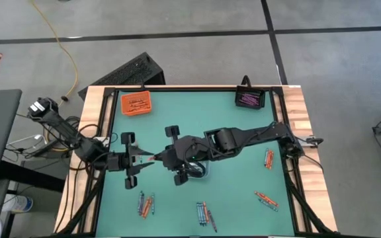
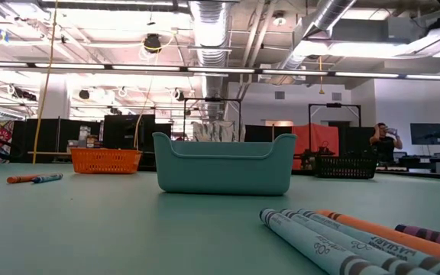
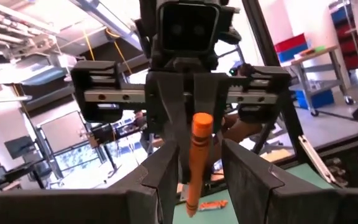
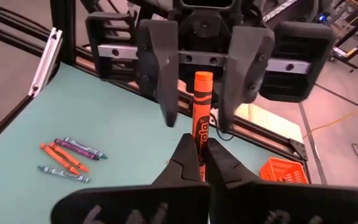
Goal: Sort crayons
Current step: Put the orange crayon into the orange bin
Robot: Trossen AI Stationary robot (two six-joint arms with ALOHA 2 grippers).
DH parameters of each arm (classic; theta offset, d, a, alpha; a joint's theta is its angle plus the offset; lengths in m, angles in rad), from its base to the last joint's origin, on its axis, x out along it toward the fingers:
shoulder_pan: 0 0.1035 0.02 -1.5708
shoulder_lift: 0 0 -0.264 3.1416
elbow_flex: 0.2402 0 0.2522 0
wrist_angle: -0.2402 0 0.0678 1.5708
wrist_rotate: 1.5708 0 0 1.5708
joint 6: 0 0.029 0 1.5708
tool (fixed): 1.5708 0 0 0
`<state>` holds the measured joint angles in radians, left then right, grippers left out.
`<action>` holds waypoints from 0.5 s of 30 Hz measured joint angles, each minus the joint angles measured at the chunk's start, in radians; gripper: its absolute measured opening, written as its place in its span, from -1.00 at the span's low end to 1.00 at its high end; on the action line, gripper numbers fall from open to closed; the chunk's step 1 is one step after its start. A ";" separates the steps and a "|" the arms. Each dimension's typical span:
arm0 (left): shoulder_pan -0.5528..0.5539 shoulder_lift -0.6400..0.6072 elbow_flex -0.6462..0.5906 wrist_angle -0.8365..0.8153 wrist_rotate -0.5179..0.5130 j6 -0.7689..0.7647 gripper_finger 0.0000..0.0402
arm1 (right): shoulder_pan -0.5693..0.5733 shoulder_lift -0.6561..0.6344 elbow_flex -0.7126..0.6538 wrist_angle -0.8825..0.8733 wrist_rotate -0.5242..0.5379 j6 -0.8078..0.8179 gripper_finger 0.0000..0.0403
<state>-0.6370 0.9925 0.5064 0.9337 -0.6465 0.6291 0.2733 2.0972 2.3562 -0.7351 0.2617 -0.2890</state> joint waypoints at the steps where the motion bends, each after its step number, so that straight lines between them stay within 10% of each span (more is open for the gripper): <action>1: 0.009 0.009 0.000 0.006 0.010 -0.001 -0.44 | 0.001 0.000 0.000 0.000 -0.002 0.000 -1.00; 15: 0.020 0.108 0.000 0.140 0.049 0.096 -0.74 | 0.000 0.000 0.000 -0.028 -0.004 0.015 -1.00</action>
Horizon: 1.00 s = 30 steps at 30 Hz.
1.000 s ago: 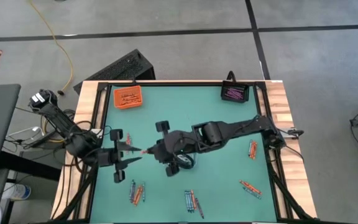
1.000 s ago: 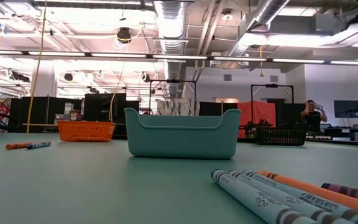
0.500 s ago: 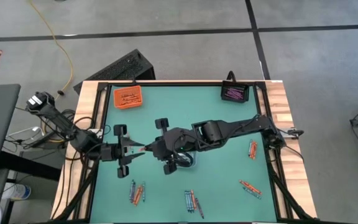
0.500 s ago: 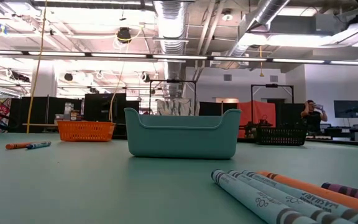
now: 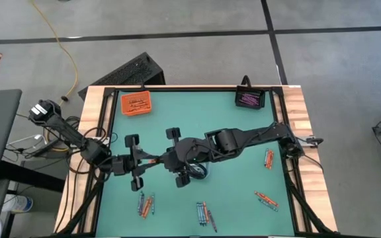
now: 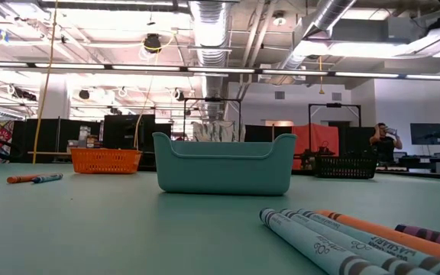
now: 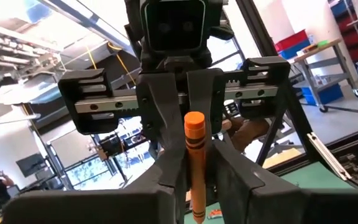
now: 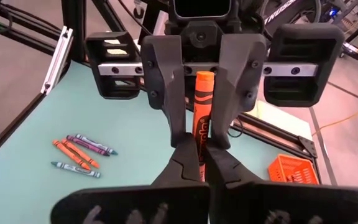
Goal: Sort crayons
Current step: Put the orange crayon into the orange bin
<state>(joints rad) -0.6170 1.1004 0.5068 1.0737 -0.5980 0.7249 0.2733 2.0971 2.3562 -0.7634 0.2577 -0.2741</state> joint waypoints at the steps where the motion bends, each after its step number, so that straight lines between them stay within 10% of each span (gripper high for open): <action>1: 0.000 0.000 0.000 -0.001 0.000 0.000 -0.76 | 0.000 0.000 0.000 -0.007 0.000 0.000 -1.00; 21: 0.001 0.000 -0.001 0.009 0.004 -0.003 -0.96 | -0.023 -0.001 0.002 -0.098 -0.002 0.136 -0.90; 30: 0.000 -0.002 0.002 -0.008 -0.053 0.053 -0.98 | -0.029 0.006 -0.003 -0.264 0.219 0.190 -0.34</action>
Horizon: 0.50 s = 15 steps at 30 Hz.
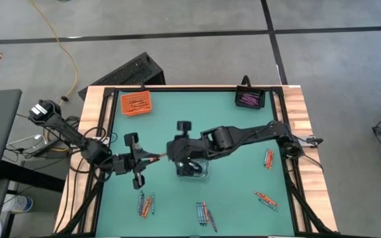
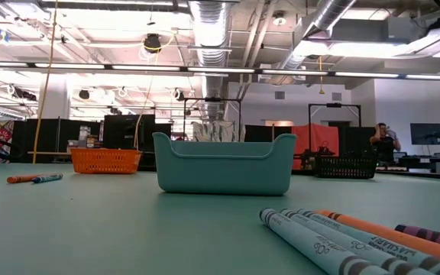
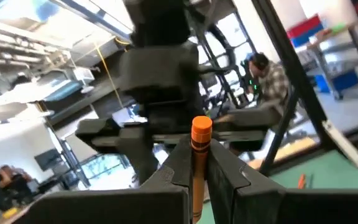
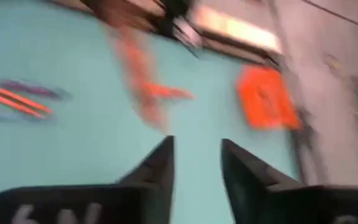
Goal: Sort crayons
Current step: Put the orange crayon into the orange bin
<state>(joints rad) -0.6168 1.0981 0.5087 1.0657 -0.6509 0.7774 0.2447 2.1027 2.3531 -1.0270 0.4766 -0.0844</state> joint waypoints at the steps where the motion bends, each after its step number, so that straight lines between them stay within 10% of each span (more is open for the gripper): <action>1: 0.003 -0.001 0.000 -0.011 -0.014 0.014 -0.98 | 0.000 -0.001 0.000 -0.036 0.028 0.024 -0.24; 7: 0.095 -0.029 0.000 -0.168 -0.154 0.056 -0.98 | 0.000 -0.003 -0.011 -0.329 0.079 0.270 0.16; 15: 0.423 -0.079 0.000 -0.520 -0.105 -0.074 -0.98 | 0.074 -0.004 -0.187 -0.540 0.076 0.543 0.15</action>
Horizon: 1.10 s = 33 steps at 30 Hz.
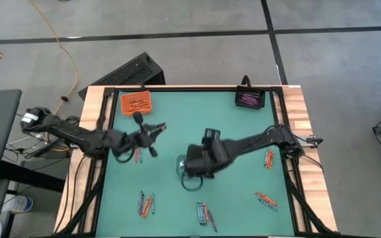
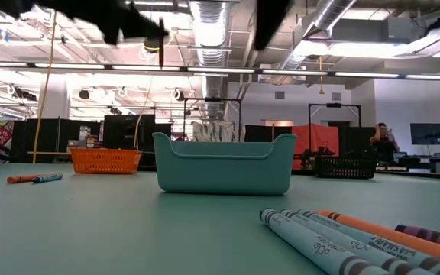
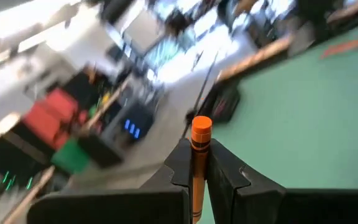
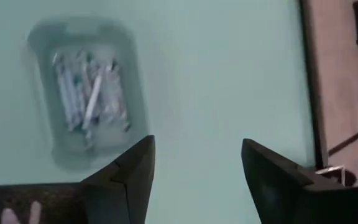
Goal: Sort crayons
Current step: Put the orange crayon into the orange bin
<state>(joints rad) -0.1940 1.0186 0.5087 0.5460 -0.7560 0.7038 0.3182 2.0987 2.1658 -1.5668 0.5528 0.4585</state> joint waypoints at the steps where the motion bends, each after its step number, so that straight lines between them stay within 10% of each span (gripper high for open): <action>1: 0.053 -0.004 0.000 -0.034 0.024 -0.021 -0.98 | 0.017 0.000 -0.028 -0.003 -0.001 0.017 0.14; 16: 0.781 -0.003 0.092 -0.603 0.455 -0.150 -0.98 | 0.242 0.000 -0.305 0.001 -0.006 0.303 0.09; 33: 1.056 -0.002 0.100 -0.841 0.602 -0.193 -0.91 | 0.332 0.000 -0.308 0.000 -0.009 0.426 0.09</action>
<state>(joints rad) 0.8625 1.0164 0.6086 -0.2952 -0.1540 0.5110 0.6498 2.0991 1.8580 -1.5673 0.5438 0.8846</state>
